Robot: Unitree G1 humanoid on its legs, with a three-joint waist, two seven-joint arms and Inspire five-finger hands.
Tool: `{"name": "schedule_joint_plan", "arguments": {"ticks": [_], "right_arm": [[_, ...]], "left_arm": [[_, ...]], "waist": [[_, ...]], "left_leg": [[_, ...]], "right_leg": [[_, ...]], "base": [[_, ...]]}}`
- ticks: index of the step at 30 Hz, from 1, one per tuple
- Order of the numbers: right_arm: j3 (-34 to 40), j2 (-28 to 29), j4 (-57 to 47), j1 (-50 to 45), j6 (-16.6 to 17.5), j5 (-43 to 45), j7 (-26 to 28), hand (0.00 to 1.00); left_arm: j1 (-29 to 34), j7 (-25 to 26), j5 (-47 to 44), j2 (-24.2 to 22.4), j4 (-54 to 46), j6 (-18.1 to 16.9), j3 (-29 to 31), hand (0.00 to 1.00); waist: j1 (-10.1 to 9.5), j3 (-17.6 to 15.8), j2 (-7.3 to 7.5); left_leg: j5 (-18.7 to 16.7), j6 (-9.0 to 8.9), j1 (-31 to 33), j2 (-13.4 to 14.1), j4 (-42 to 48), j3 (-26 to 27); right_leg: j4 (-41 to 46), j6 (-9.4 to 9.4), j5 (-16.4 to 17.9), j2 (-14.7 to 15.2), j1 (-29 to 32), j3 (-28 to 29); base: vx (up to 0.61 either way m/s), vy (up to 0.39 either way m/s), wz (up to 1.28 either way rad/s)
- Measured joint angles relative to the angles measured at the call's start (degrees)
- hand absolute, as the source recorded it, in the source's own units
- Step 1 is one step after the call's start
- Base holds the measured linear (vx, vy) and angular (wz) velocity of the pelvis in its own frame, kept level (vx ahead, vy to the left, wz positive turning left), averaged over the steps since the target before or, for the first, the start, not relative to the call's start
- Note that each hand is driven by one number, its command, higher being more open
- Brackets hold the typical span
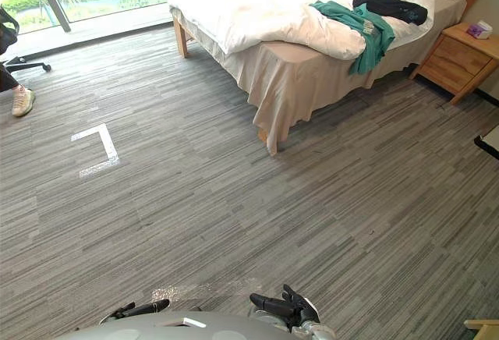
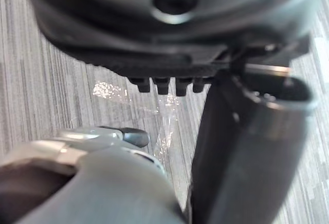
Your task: Tidy up the quilt and then pick up the clothes from the bed and put them into the laundry hamper
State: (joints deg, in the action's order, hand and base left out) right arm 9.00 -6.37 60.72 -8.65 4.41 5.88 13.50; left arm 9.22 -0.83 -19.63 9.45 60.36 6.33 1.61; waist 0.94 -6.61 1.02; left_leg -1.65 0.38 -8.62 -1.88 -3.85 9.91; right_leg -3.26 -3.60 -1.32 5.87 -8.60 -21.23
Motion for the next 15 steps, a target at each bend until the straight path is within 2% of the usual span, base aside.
{"name": "schedule_joint_plan", "arguments": {"ticks": [2,15], "right_arm": [[0.0,0.17,0.0,0.35,0.0,-0.05,-0.01,1.0],[0.05,0.56,0.0,1.15,0.15,-0.01,-0.3,1.0]], "left_arm": [[0.11,0.27,0.03,0.04,0.0,-0.2,0.08,1.0],[-0.31,0.08,2.37,0.07,0.0,0.2,0.46,1.0]], "waist": [[0.61,-0.16,0.22],[0.87,-0.37,0.43]], "left_leg": [[0.08,-0.13,-0.89,-0.13,-0.8,-0.16],[0.65,-0.16,-0.93,-0.26,-1.23,-0.11]], "right_leg": [[0.0,-0.71,0.07,0.09,-0.48,-0.4],[0.02,-0.89,0.17,0.27,-0.55,-0.91]], "base": [[0.0,0.006,0.02],[-0.05,-0.007,0.0]]}}
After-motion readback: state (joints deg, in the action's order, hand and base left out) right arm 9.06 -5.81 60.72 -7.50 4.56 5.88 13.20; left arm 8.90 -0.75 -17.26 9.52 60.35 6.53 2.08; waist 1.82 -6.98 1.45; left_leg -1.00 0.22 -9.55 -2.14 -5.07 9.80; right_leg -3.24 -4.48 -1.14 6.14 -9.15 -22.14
